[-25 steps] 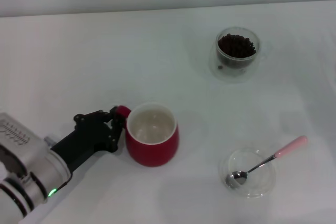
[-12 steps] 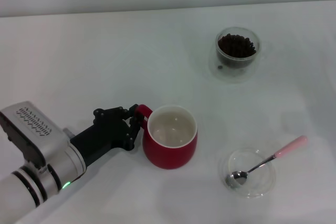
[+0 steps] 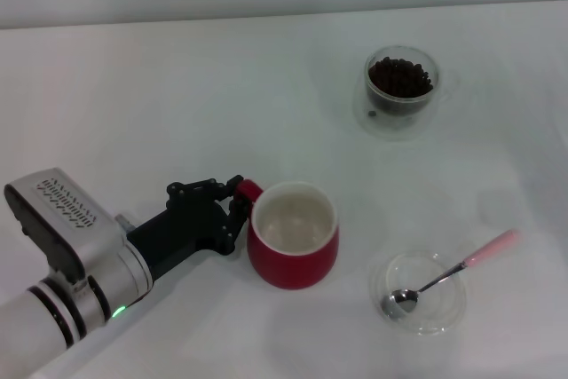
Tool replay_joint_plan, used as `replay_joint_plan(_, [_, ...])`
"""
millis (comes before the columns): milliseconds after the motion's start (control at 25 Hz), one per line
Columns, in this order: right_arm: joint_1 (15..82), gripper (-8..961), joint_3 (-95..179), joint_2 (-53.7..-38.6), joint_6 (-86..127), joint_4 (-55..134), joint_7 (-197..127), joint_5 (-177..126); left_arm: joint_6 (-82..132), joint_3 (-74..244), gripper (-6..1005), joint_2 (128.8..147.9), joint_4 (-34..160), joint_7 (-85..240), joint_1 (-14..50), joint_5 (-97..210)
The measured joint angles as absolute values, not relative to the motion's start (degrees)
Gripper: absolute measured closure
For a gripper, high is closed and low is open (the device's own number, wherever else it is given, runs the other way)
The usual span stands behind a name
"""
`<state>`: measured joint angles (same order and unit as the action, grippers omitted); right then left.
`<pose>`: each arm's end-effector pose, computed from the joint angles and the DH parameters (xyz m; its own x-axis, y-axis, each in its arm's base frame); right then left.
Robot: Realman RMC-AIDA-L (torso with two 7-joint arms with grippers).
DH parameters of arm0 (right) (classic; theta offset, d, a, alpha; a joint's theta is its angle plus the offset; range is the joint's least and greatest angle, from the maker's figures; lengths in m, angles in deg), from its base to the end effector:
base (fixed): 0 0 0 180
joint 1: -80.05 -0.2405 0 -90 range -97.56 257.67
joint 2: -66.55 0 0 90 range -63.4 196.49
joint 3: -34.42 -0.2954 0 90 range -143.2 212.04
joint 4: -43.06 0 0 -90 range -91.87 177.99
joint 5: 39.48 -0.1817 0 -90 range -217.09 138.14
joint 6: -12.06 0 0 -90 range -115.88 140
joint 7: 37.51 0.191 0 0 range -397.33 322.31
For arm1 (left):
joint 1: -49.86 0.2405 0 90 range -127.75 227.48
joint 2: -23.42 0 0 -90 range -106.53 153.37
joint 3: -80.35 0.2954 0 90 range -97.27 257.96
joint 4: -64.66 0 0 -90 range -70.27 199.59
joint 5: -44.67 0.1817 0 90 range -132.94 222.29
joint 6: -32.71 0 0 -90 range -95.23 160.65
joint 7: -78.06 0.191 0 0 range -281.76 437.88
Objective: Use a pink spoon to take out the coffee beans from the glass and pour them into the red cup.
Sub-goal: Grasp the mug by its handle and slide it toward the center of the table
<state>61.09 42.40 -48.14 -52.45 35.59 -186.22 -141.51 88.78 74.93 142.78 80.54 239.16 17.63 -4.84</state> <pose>0.4354 0.3364 0.0514 0.6513 -0.1099 -0.7508 -0.7526 0.0330 -0.6577 -0.2598 0.3255 -0.1709 0.8206 0.1892 0.5393 0.4638 -0.7719 -0.4349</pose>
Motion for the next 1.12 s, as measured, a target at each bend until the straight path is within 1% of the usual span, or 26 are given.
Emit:
replay_joint_plan(160, [61.15, 707, 42.42, -48.14, -52.45, 35.59, -186.22, -141.52, 89.09, 74.76, 885, 142.78, 80.67, 239.19, 17.92, -4.77])
replay_joint_plan(360, [61.4, 707, 42.4, -48.14, -52.45, 35.59, -186.22, -141.52, 89.21, 74.49, 769, 142.8, 80.67, 239.16, 18.19, -4.94])
replay_joint_plan(480, [61.78, 707, 42.29, -48.15, -52.45, 35.59, -186.22, -141.52, 89.93, 74.46, 544, 142.86, 80.66, 239.42, 18.49, -4.94])
replay_joint_plan(680, [62.5, 706, 42.72, -48.15, -53.19, 35.52, -186.87, -141.47, 92.34, 74.44, 410, 142.81, 80.3, 239.9, 20.12, -4.87])
replay_joint_plan(1120, [64.81, 702, 43.28, -48.05, -53.77, 34.55, -187.14, -141.32, 98.19, 74.88, 353, 142.7, 78.48, 240.01, 25.44, -4.39])
